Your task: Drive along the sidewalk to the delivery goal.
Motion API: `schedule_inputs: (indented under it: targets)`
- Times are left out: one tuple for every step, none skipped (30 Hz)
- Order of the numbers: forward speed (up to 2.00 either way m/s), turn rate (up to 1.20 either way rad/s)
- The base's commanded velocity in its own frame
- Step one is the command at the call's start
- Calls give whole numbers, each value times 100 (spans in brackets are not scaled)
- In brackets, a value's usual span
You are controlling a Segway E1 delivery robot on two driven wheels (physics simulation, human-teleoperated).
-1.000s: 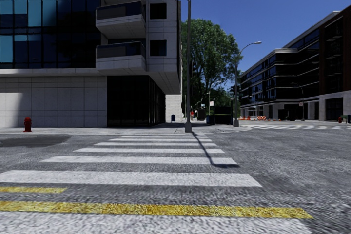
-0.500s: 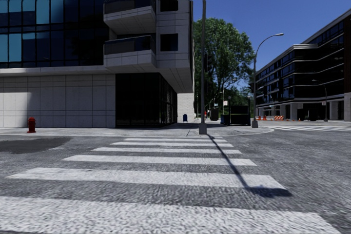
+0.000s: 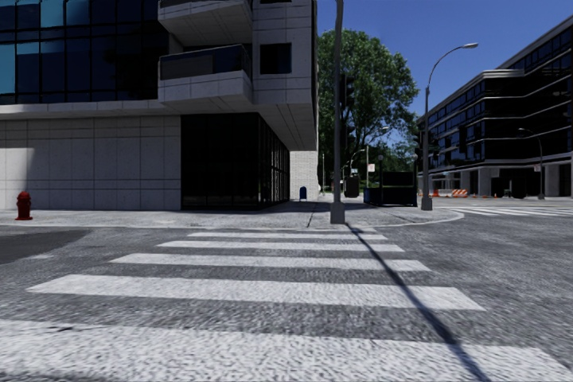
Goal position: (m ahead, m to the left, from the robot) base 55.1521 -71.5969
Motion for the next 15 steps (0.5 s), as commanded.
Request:
schedule_inputs:
  targets:
    - [200,0]
    - [200,0]
    - [200,0]
    - [200,0]
    - [200,0]
    - [200,0]
    - [200,0]
    - [200,0]
    - [200,0]
    - [200,0]
    - [200,0]
    - [200,0]
    - [200,0]
    - [200,0]
    - [200,0]
